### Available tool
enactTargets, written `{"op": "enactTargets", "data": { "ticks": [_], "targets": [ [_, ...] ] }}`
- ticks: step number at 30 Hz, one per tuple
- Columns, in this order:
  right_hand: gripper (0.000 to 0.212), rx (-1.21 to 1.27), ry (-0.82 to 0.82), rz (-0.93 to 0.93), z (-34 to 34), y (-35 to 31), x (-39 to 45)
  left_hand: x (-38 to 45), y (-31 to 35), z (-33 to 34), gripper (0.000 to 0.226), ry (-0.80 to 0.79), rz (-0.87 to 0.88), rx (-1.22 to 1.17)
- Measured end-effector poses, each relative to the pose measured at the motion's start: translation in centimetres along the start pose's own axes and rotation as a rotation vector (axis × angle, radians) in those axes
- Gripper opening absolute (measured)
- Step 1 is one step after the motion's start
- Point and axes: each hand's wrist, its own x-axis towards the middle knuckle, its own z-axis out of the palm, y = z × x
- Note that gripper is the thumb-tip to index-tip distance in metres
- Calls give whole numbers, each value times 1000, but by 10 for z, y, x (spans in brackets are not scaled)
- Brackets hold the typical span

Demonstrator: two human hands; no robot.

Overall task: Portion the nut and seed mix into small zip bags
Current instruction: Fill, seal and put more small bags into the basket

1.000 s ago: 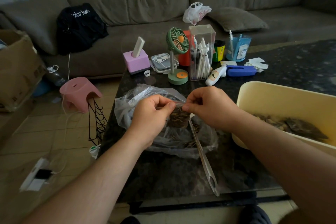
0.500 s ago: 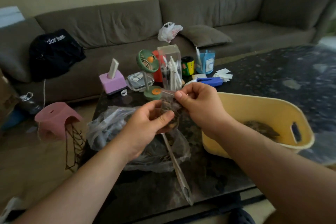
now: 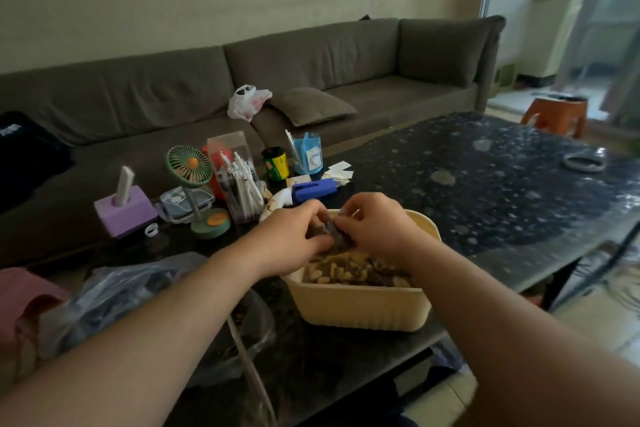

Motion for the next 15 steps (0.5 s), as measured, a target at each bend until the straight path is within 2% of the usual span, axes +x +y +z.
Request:
{"op": "enactTargets", "data": {
  "ticks": [4, 6, 9, 12, 14, 15],
  "targets": [
    [12, -261, -143, 80, 3, 6, 7, 18, 3, 6, 34, -78, 57, 275],
    [19, -421, -231, 105, 11, 5, 15, 25, 2, 13, 22, -102, 74, 443],
    [22, -504, -303, 147, 22, 4, 25, 33, 2, 24, 11, -120, 76, 634],
    [24, -518, -347, 179, 26, 5, 30, 37, 1, 32, 6, -91, 70, 688],
    [23, -466, -294, 184, 26, 6, 33, 37, 3, 35, 6, -44, 85, 651],
    [23, -443, -253, 175, 25, 6, 33, 36, 5, 36, 14, 7, 104, 622]
  ]
}}
